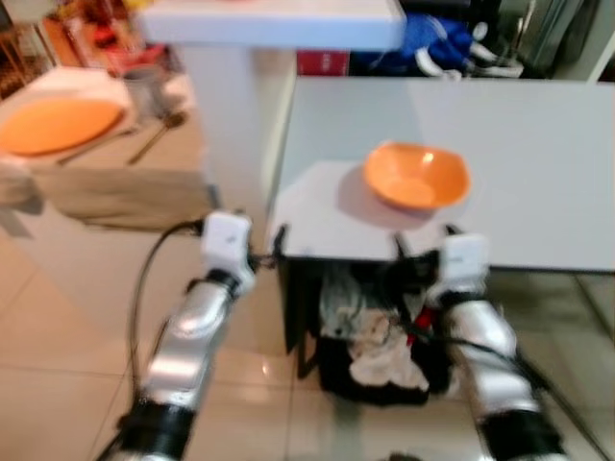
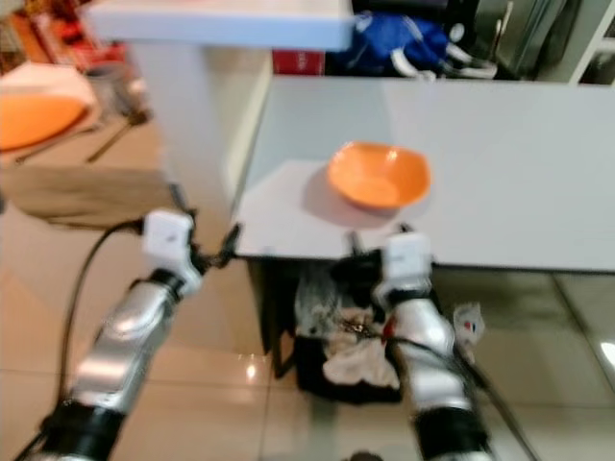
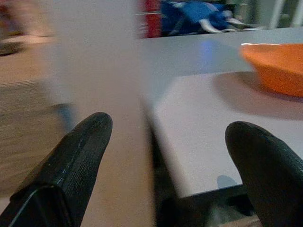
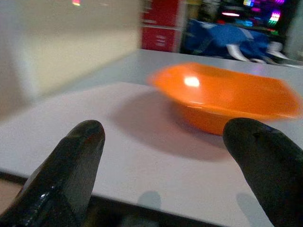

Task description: Setting the table

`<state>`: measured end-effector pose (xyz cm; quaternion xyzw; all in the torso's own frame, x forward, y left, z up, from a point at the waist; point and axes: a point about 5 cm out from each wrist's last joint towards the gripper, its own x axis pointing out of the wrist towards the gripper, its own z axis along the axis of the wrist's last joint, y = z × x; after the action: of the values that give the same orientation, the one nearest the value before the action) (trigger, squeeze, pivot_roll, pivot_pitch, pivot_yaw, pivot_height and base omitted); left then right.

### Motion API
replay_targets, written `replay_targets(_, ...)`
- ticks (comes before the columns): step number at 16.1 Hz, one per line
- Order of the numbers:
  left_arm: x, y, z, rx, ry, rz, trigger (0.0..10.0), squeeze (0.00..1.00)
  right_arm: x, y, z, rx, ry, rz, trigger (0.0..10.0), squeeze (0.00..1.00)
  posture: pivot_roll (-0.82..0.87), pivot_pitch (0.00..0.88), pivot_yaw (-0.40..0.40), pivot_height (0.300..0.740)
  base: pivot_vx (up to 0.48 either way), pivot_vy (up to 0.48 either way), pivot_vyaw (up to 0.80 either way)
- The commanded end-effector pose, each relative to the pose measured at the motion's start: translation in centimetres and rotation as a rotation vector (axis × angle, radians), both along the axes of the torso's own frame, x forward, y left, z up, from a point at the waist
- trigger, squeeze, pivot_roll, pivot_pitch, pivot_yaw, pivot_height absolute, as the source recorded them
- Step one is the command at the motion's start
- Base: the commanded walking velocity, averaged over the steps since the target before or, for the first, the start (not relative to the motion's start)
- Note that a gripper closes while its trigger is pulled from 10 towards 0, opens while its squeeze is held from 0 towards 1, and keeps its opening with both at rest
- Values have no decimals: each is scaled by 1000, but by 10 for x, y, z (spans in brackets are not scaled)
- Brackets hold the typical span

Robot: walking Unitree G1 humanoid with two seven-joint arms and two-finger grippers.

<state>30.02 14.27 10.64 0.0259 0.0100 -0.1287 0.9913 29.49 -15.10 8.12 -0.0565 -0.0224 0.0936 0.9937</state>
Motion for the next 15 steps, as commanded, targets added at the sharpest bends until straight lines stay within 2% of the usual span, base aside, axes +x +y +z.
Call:
replay_targets(1, 2, -5, 4, -15, -11, -19, 10000, 0, 2, -8, 4, -30, -11, -17, 10000, 0, -92, 0, 48, 740, 0, 480, -800)
replay_targets(14, 9, 2, 10, -21, -18, 34, 10000, 0, 3, 0, 9, -42, -40, 18, 10000, 0, -82, 0, 40, 740, 0, 480, 0)
replay_targets(15, 10, 5, 10, -7, -18, 60, 10000, 0, 3, 0, 9, -43, -40, 20, 10000, 0, -82, 0, 41, 740, 0, 0, 0)
